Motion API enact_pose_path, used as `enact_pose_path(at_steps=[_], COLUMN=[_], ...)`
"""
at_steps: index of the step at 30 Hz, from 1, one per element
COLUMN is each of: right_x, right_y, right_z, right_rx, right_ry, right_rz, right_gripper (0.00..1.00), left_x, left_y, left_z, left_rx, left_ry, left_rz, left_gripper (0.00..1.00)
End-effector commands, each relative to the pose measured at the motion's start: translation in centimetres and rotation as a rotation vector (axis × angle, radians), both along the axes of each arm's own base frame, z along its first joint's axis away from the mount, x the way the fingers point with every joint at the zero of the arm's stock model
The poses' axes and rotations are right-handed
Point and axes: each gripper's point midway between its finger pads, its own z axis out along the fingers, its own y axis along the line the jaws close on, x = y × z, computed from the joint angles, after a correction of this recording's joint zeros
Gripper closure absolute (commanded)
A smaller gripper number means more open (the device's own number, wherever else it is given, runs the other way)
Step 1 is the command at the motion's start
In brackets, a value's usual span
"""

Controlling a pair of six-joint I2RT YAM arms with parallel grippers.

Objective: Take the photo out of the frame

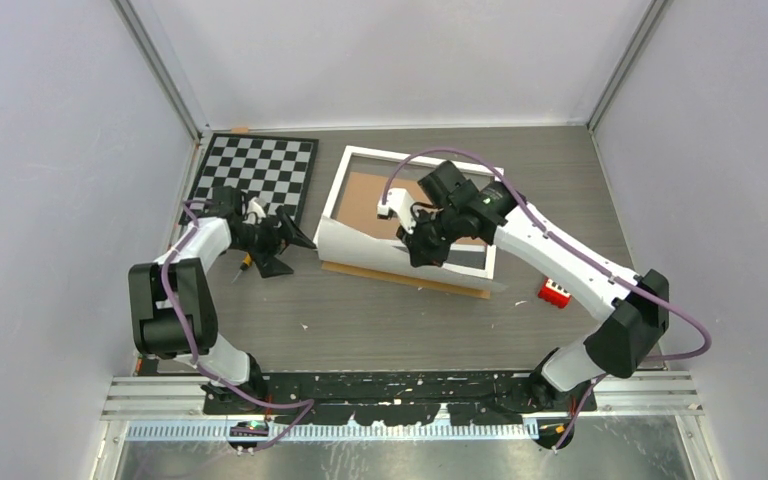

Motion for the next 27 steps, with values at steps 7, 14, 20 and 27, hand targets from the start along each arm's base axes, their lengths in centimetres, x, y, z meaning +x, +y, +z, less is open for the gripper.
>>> enact_pose_path(at_steps=[7,14,20,27], right_x=[-1.5,0.7,5.0,12.0], right_y=[-2.3,-3.7,-5.2,-5.9], right_z=[10.3,15.0,18.9,22.6], right_rx=[0.056,0.059,-0.004,-0.038], right_ry=[-0.151,-0.318,-0.566,-0.816], right_rz=[0.039,-0.059,-0.143,-0.245], right_gripper=[0.99,0.99,1.00,0.99], left_x=[2.4,2.8,3.3,4.4], left_y=[2.5,2.7,2.9,3.8], left_z=[2.3,2.5,2.9,3.4], left_rx=[0.086,0.088,0.090,0.090], left_ry=[-0.117,-0.128,-0.145,-0.168], left_rz=[0.024,0.027,0.036,0.061], left_gripper=[0.07,0.07,0.07,0.07])
